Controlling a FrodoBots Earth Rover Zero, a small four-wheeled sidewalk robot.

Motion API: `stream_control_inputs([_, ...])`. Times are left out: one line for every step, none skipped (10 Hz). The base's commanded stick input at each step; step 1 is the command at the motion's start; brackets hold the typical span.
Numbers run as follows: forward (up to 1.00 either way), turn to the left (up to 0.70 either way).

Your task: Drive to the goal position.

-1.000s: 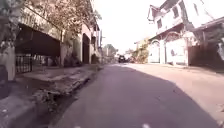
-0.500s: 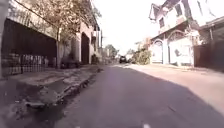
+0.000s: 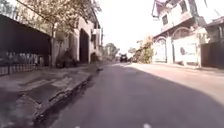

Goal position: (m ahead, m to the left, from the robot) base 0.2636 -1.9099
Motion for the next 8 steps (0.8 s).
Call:
stream_control_inputs([1.00,-0.01])
stream_control_inputs([1.00,0.00])
stream_control_inputs([1.00,0.00])
stream_control_inputs([1.00,0.00])
stream_control_inputs([1.00,0.00])
stream_control_inputs([1.00,0.00])
stream_control_inputs([1.00,0.00])
stream_control_inputs([1.00,0.00])
